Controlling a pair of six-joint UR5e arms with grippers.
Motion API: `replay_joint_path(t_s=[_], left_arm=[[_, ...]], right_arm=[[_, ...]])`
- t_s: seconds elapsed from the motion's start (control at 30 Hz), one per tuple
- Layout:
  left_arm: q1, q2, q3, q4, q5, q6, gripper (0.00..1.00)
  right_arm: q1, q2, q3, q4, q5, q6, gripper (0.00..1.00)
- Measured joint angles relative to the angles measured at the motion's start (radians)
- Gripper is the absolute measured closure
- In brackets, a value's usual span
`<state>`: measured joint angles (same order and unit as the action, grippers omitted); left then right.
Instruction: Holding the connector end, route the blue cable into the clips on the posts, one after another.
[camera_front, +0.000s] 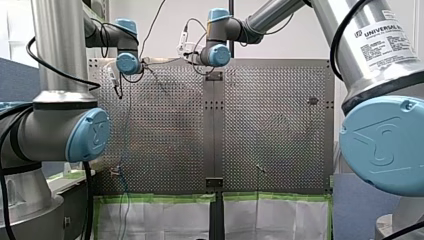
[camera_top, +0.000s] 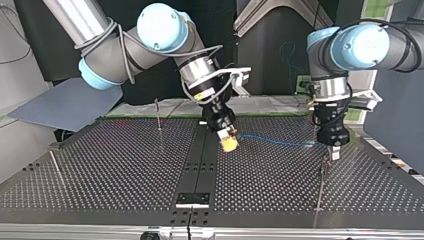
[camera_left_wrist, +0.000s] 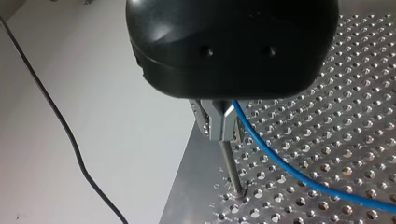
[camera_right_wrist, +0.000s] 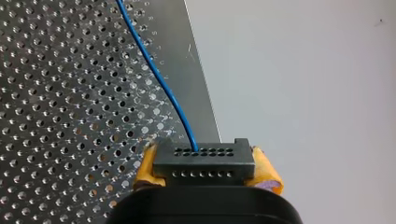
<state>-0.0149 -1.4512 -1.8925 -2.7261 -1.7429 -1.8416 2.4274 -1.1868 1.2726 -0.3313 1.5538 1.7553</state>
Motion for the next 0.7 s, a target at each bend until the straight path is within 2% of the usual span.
replay_joint_path(t_s=[0.4,0.7], left_arm=[[0.042,-0.018,0.000,0.004,0.008,-0.007,1.00],[0.119,-0.018,0.000,0.012,0.074,-0.011,1.00]], right_arm=[[-0.005,0.001,0.000,-0.002,-0.004,0.003,1.00],[-0.005,0.003,0.000,-0.008,-0.017,0.001,1.00]])
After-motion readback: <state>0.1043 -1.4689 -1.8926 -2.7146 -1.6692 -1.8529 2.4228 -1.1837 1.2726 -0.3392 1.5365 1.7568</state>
